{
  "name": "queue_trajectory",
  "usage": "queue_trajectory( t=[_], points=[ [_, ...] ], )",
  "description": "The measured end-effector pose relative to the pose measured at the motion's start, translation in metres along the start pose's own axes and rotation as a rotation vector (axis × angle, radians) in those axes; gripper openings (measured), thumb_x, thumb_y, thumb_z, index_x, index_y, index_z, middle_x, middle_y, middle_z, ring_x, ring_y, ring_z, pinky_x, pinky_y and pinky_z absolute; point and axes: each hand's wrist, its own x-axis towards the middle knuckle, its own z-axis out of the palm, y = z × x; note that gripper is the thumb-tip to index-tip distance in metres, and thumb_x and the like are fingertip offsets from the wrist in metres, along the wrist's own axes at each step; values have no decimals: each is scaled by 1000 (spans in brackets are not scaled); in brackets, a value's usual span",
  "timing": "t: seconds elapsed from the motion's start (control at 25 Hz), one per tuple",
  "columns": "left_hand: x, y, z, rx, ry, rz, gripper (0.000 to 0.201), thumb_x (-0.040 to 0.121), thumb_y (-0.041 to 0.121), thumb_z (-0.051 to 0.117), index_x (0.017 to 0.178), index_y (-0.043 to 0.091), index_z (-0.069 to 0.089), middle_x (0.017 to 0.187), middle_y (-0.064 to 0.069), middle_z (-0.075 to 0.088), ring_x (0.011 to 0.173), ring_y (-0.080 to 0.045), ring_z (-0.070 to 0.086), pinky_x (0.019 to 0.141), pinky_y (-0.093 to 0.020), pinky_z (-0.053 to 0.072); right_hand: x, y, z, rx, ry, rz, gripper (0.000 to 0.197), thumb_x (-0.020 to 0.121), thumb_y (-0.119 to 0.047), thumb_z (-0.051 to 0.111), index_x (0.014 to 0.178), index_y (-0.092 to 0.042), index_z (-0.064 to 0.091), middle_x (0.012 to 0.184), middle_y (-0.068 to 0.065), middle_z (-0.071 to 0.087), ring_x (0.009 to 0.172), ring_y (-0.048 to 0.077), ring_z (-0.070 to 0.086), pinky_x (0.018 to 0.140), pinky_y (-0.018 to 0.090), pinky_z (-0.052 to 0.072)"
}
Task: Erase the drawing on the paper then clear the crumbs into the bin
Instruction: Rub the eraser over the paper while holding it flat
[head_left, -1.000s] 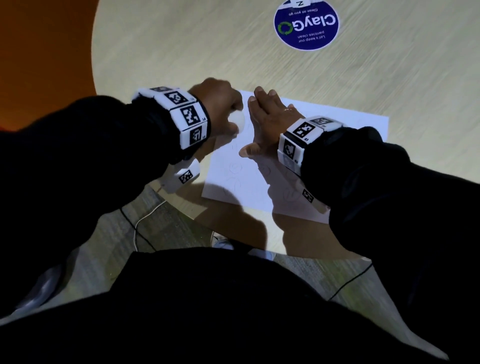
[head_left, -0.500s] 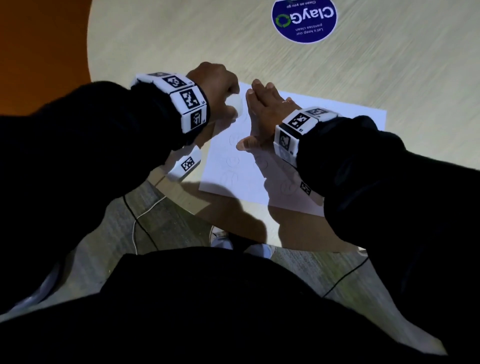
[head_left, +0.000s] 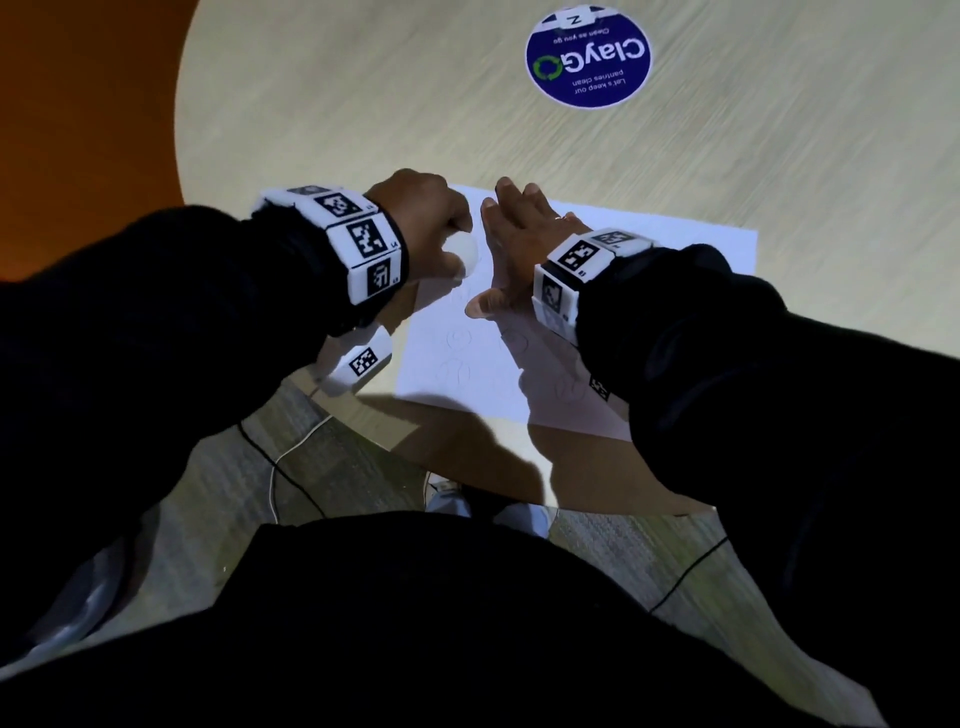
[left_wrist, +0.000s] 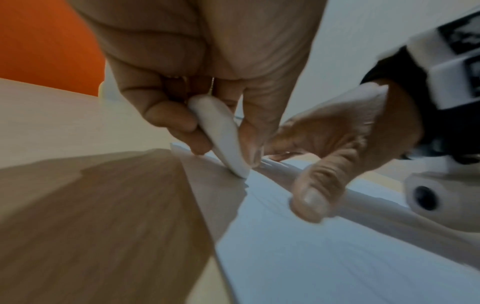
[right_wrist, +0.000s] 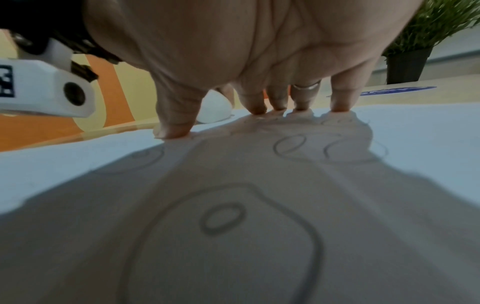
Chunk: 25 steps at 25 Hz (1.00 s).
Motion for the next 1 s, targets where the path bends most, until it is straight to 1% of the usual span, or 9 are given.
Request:
queue_trajectory(
  t=[0.16,0.28,0.36,0.4,0.44,0.64,0.8,0.92,1.0],
  points=[
    [8,0,-9,-33,33,-18,51,77,33,77,122,13,62,118,-10,62,111,-31,55,87,-35,43,1,-1,0,8,-9,5,115,71,-66,66,151,-11,6,159,6,-7,146,28,-3,111,56,18],
    [-1,1,3,-37,6,-8,50,77,33,77,121,15,62,113,-7,62,107,-28,56,84,-34,43,-1,-1,1,15,1,3,122,63,-79,55,151,-12,6,159,6,-5,146,28,-3,111,55,18],
    [5,0,-1,-65,45,-47,49,77,32,77,121,14,62,116,-10,60,110,-30,54,85,-35,42,0,0,0,33,6,10,110,74,-65,63,152,-14,4,159,5,-7,146,28,-5,114,56,17],
    [9,0,-6,-83,70,-63,49,78,32,77,121,13,62,118,-11,60,112,-31,53,86,-35,42,0,0,-1,39,7,15,106,78,-58,65,152,-14,4,159,5,-7,146,28,-5,114,56,16],
    [10,0,-10,-89,89,-68,49,78,32,76,121,12,61,119,-11,59,113,-32,52,87,-36,42,-1,-1,-2,32,10,8,106,78,-57,67,152,-13,4,159,5,-7,146,27,-4,114,56,17],
    [-5,4,6,-24,18,-6,50,78,33,77,122,15,61,115,-8,59,111,-29,53,83,-33,41,-3,-1,-3,13,-11,18,114,74,-64,66,152,-14,0,159,3,-11,147,26,-7,114,53,12],
    [11,-1,-9,-67,79,-48,50,78,32,76,122,13,61,118,-11,59,113,-32,52,88,-36,42,-2,-2,-3,13,8,0,114,72,-63,68,152,-12,3,159,5,-7,147,28,-5,113,55,16],
    [1,2,1,-31,8,-3,51,77,33,77,122,15,62,106,-4,58,108,-29,54,84,-34,43,-2,0,-2,20,15,12,114,72,-64,67,152,-13,3,159,3,-8,147,26,-5,114,54,15],
    [3,2,-1,-32,18,-22,51,77,34,77,122,15,61,105,-4,57,109,-30,54,83,-34,42,-3,-1,-1,20,9,17,117,68,-73,60,152,-13,4,159,3,-6,147,26,-4,113,54,16]
  ],
)
